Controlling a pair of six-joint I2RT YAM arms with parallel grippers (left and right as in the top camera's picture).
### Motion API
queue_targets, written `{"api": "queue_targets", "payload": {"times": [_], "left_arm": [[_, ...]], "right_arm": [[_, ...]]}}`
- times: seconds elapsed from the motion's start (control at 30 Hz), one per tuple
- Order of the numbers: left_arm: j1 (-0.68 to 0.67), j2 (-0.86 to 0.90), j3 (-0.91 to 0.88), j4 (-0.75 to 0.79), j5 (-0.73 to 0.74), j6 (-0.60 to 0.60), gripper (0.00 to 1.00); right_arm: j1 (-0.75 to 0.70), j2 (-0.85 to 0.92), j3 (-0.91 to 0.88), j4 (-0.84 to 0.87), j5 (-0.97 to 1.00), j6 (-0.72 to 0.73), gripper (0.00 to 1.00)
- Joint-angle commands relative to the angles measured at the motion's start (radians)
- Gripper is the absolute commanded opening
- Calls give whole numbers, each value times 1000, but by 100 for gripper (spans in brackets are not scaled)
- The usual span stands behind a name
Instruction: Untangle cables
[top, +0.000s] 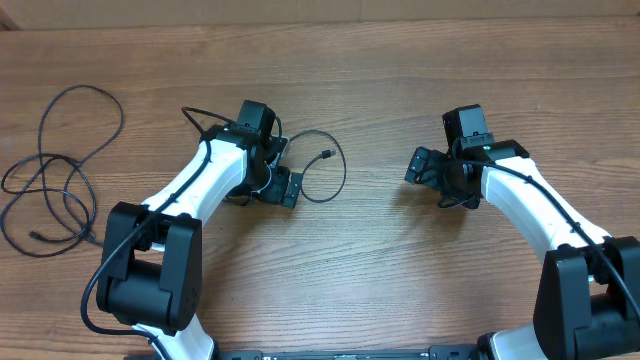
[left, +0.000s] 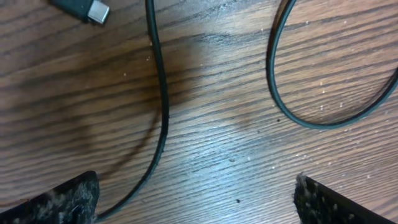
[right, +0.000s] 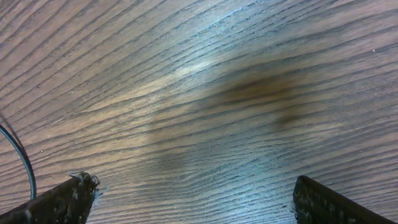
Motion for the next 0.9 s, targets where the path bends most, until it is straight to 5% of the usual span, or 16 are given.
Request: {"api": "queue_targets", "payload": {"times": [0.0, 0.87], "left_arm": [[-7, 9, -7, 10, -19, 54, 100], [-7, 9, -7, -6, -14, 33, 99]], "right_arm": [[1, 4, -6, 3, 10, 8, 100], [1, 4, -6, 3, 10, 7, 100]]}}
